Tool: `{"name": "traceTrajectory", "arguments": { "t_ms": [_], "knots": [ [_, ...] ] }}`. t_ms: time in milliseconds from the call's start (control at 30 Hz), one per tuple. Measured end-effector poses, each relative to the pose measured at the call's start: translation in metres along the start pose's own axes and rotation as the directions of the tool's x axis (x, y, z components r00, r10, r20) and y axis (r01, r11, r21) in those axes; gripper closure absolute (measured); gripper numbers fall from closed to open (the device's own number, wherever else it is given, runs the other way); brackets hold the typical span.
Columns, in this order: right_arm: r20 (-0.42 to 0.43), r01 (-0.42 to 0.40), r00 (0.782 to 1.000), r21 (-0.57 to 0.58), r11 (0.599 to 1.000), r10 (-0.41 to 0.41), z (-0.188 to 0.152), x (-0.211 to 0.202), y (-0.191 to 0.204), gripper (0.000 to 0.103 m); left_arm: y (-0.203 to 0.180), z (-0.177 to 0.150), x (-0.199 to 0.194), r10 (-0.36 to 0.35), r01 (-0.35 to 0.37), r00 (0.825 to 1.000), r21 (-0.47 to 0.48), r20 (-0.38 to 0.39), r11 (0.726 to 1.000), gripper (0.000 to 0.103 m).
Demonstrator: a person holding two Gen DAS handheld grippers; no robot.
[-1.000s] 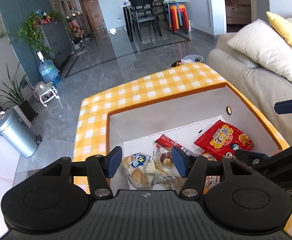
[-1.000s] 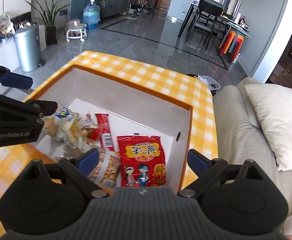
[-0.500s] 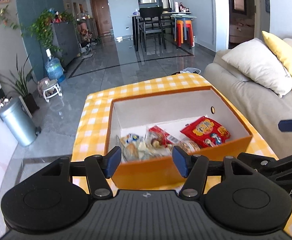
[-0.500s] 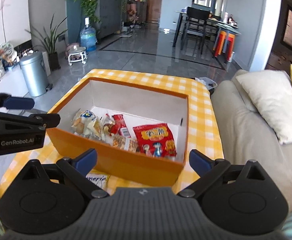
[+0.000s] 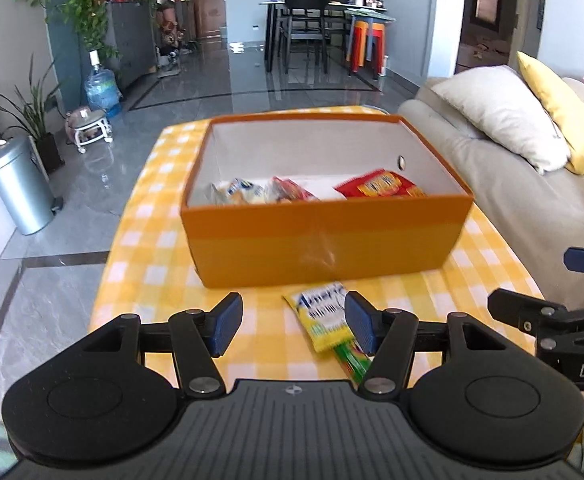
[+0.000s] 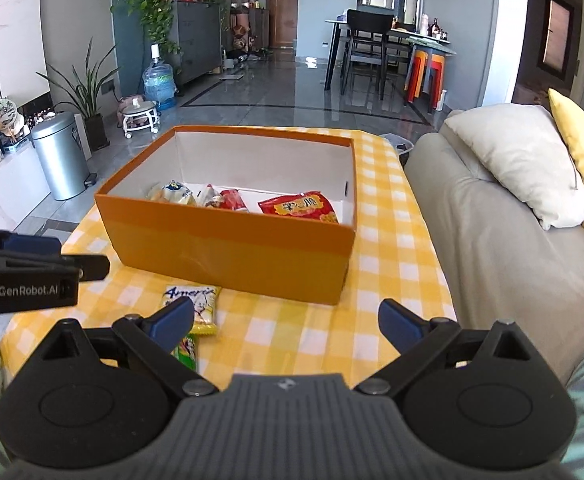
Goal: Organize snacks
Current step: 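Withdraw both tools from the box toward the yellow pack and green stick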
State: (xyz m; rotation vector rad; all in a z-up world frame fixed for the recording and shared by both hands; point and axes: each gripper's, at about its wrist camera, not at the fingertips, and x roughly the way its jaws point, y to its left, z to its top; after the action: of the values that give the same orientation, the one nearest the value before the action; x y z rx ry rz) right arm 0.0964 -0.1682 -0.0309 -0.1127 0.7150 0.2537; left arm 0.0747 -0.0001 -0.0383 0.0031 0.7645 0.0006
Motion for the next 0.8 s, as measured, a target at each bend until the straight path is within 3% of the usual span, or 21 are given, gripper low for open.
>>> {"name": "traceTrajectory", "arguments": {
  "t_ms": [233,400,800],
  "knots": [
    [-0.031,-0.038,0.999,0.007,0.999,0.038,-0.029,-0.001,0.002,0.008,-0.010,-0.023,0.005,-0.045,0.044,0.998,-0.008,-0.041,0.999,0.034],
    [-0.059,-0.045,0.997,-0.072,0.996,0.041,-0.046,0.011,0.016,0.008,-0.010,-0.028,0.014,-0.060,0.058,0.995,-0.025,-0.085,0.998,0.034],
    [-0.089,-0.042,0.995,-0.058,0.997,0.037,-0.051,0.038,0.017,0.009,-0.007,-0.033,0.030,-0.061,0.055,0.989,-0.053,-0.131,0.997,0.034]
  ]
}}
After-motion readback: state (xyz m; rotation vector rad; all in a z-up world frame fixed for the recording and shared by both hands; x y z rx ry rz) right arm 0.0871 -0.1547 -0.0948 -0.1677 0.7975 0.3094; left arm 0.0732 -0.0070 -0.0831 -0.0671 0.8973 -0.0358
